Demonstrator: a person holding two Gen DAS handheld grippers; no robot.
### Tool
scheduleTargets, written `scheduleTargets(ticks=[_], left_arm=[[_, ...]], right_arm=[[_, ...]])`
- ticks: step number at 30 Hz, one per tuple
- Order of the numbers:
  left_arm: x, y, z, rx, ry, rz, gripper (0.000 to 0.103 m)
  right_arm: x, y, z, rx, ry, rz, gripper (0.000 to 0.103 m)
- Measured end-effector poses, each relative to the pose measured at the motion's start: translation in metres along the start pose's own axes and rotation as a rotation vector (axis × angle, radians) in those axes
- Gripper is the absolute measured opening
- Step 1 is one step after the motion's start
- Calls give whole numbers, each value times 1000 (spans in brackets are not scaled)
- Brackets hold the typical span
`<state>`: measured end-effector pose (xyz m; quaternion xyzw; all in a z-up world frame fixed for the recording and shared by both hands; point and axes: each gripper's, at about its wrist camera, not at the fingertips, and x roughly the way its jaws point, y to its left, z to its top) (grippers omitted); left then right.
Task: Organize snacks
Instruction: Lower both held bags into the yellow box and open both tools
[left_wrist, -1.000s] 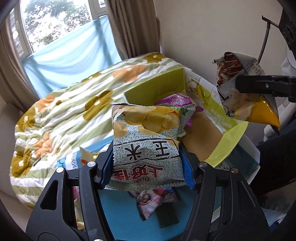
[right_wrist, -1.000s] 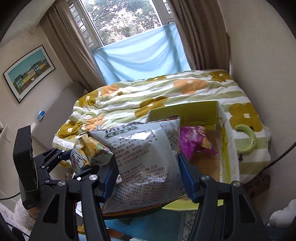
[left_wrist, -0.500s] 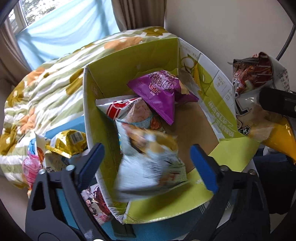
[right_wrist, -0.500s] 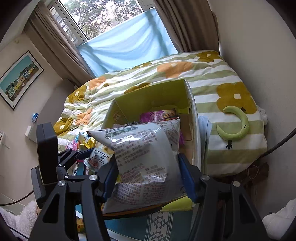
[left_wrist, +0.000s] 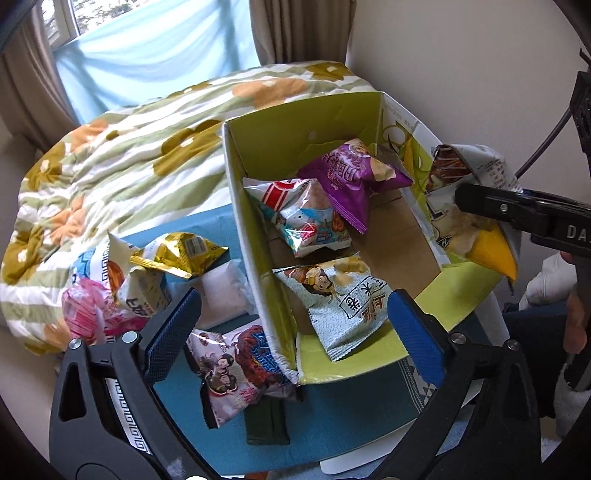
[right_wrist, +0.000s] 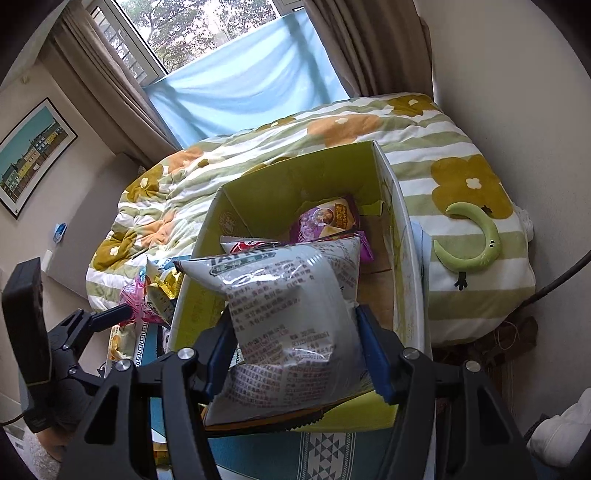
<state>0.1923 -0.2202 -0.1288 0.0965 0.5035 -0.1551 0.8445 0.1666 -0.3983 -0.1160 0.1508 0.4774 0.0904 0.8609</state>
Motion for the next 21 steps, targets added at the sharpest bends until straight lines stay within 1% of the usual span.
scheduleTargets(ticks=[4,8,10,11,13,14,15,18,21], left_arm=[[-1,13,1,-21,-2,23,100],[4,23,0,-46,11,15,100],[8,24,-1,-53,23,20,100],[9,25,-1,-57,26,20,100],[11,25,-3,-63,30,14,100],[12,26,-5,-64,32,14,100],[12,26,-6,-64,34,17,100],[12,25,-12,-69,40,21,100],[7,23,-16,-82,32,16,100]], right_arm=[[20,7,5,-15,30,-52,59],[37,7,5,-6,62,-68,59],[42,9,3,-7,69,-96,59],[43,8,2,-2,74,-109,62],[45,6,-2,7,73,-122,76],[43,7,-3,7,59,-125,94],[40,6,-6,3,43,-128,103],[28,7,-16,-13,7,-137,103],[19,5,-23,-14,8,-123,103]])
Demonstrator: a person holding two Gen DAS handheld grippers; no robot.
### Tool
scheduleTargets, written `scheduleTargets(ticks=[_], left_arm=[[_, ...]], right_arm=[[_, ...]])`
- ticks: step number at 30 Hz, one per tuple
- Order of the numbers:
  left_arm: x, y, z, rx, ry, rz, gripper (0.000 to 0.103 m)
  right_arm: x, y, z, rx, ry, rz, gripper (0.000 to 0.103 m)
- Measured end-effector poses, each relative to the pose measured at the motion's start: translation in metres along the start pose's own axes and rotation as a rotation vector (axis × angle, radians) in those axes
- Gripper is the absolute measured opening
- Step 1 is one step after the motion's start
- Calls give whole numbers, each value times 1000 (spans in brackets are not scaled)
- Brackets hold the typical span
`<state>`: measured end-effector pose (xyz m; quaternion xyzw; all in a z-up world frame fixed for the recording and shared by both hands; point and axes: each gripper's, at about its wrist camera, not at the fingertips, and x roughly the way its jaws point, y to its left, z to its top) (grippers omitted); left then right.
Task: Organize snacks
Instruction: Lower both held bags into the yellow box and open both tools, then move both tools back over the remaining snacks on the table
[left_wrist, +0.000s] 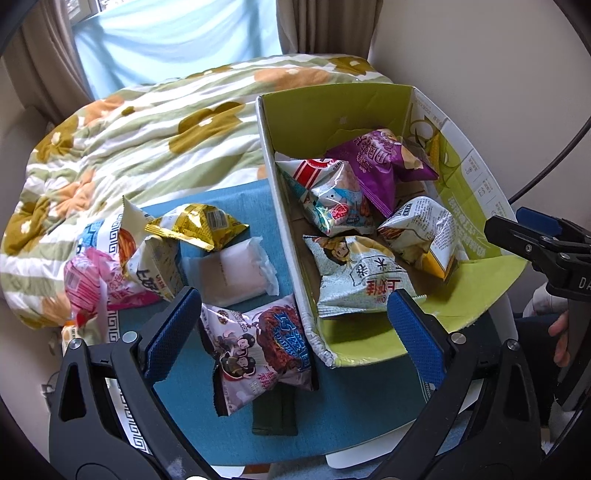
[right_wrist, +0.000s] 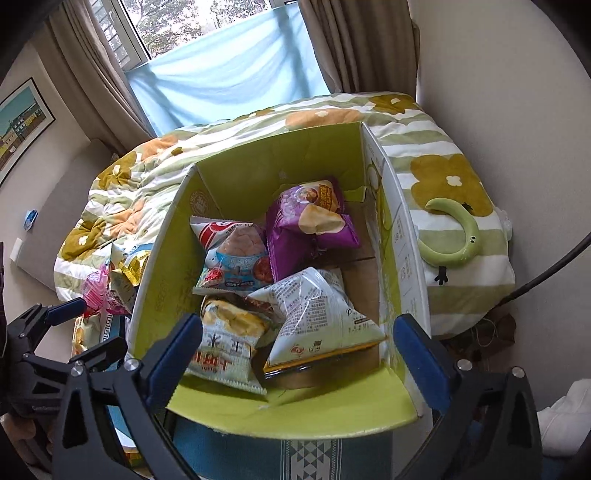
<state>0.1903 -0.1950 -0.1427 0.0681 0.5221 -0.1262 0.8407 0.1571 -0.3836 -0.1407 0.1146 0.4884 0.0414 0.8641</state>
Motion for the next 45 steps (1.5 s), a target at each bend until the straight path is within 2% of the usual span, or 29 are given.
scheduleTargets(ticks=[4,11,17,25,31,38,45], left_arm=[[-13,-4,-5,-11,-26,-3,100],[-45,-8,-13,-39,-91,27,100],[-81,11,-31,-110,-151,113,100],[-120,65,-67,-242,-190,200,100],[-132,107,-90,-282,-191,229,100],[-132,165,-109,-276,-175,197,100],[-115,225,-127,-243,-160,167,100]], right_arm=[[-15,4,-3,-12,-3,25,103],[-45,24,-2,-107,-79,33,103],[-61,46,3,-162,-132,96,103],[-71,90,3,-261,-182,163,103],[-68,129,-9,-296,-190,193,103],[-51,180,-35,-261,-158,180,103],[-28,224,-60,-195,-118,96,103]])
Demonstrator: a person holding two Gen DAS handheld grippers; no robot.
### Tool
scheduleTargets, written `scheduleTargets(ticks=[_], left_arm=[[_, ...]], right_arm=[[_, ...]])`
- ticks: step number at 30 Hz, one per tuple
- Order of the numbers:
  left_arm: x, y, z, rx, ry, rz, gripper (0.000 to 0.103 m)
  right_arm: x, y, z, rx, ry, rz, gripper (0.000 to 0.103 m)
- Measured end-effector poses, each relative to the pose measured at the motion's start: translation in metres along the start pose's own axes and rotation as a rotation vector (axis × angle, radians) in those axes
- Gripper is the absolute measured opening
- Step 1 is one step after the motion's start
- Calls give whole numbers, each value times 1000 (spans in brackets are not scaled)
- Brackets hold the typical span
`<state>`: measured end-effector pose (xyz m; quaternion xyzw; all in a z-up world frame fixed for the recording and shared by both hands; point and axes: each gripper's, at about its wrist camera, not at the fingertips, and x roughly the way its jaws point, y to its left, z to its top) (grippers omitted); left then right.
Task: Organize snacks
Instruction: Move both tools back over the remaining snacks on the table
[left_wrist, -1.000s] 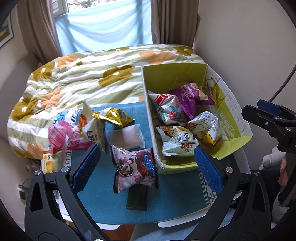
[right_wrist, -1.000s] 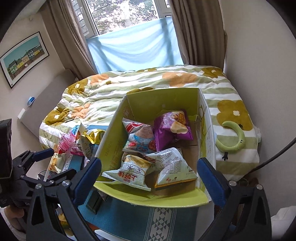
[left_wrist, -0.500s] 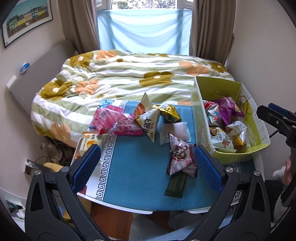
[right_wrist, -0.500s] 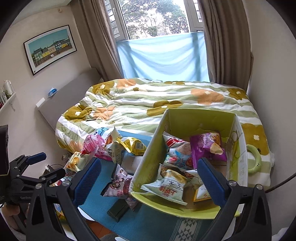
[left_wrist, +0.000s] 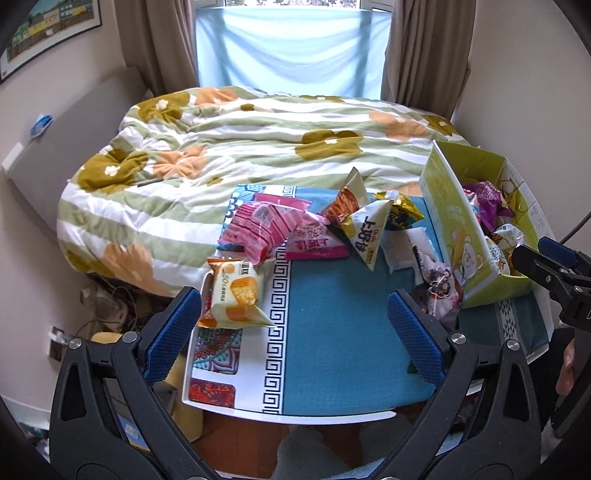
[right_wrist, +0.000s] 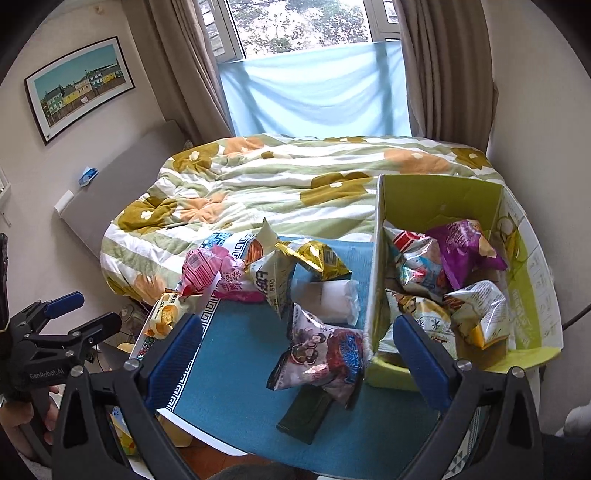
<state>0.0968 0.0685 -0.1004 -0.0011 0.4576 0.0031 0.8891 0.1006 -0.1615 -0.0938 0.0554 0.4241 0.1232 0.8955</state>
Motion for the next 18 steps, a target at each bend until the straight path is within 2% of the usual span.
scheduleTargets(ticks=[8,18], left_arm=[[61,50,-11,40,63,-36,100],[146,63,-28,90,106,-27,100]], right_arm=[[37,30,-21,84,8,-142,103],[92,44,-53,87,22,-322,103]])
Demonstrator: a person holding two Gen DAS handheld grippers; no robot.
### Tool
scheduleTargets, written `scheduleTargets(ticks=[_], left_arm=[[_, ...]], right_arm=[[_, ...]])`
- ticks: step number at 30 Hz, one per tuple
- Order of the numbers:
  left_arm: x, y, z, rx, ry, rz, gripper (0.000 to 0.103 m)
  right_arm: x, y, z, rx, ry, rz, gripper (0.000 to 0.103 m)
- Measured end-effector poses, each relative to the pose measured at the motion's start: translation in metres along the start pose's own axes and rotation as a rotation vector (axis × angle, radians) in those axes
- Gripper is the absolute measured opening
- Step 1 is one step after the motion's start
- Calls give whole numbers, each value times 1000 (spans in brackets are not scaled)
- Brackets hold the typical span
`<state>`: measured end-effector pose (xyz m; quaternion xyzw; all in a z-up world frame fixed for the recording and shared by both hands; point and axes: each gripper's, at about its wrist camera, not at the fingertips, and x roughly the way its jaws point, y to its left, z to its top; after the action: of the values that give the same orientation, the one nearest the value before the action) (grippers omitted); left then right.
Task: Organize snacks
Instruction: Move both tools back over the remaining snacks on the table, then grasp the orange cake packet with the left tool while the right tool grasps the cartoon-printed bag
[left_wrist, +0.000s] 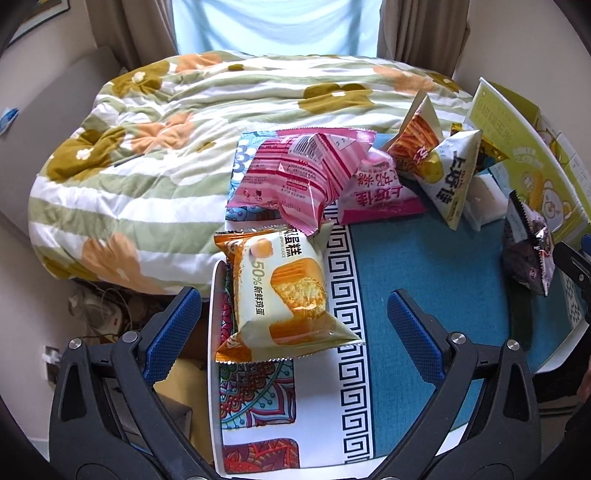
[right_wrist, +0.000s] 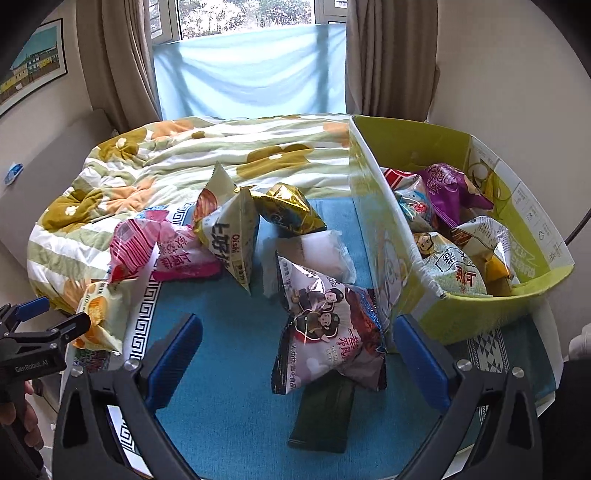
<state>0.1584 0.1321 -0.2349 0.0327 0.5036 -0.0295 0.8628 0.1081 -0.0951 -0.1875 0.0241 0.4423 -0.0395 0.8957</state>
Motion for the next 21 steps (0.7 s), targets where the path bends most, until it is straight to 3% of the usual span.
scheduleTargets(ticks=[8,11,15,18,21], left_arm=[[45,-9,-1,48,30,84,99],[57,-12,-2,65,49,97,91],[67,-12,-2,71,67,120,86],[71,-10,-4,57,84,111,70],[73,-9,-6,49,102,97,65]], right_arm=[[29,8,-17,-52,-17,-72,103],[39,9,-21,-64,-17,-95,103],[48,8,-24,-71,-11,-120,103],[52,6,-26,-89,-12,-146,103],[58,5,-27,-102,-7,-160,103]])
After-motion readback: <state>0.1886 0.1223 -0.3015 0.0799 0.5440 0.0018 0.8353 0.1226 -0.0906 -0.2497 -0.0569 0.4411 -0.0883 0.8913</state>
